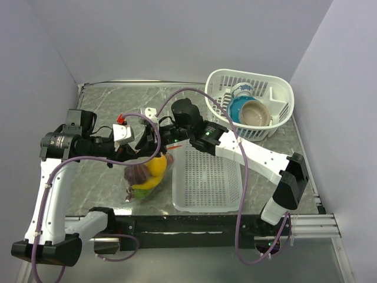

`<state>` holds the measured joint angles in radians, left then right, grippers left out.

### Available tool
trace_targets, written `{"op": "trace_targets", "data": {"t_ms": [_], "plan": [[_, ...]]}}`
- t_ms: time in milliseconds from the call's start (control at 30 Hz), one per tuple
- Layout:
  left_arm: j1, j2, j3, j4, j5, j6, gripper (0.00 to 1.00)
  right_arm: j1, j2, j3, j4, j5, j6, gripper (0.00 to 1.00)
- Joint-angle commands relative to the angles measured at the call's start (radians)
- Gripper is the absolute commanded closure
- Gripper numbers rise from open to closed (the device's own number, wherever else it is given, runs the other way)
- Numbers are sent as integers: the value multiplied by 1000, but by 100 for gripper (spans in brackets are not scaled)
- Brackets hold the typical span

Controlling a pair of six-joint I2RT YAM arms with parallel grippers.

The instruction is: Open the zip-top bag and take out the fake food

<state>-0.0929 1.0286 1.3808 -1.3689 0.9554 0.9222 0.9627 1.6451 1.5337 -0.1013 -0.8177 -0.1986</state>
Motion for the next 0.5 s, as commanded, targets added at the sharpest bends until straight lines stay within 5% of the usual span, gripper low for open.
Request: {"op": "trace_targets", "data": {"t_ms": [0, 467], "plan": [[-4, -22, 17, -2, 57, 4, 99, -1, -19, 37, 25, -6, 5, 66], [-5, -27, 6, -4, 46, 12, 99, -51, -48, -6, 35, -43, 13, 88]]}}
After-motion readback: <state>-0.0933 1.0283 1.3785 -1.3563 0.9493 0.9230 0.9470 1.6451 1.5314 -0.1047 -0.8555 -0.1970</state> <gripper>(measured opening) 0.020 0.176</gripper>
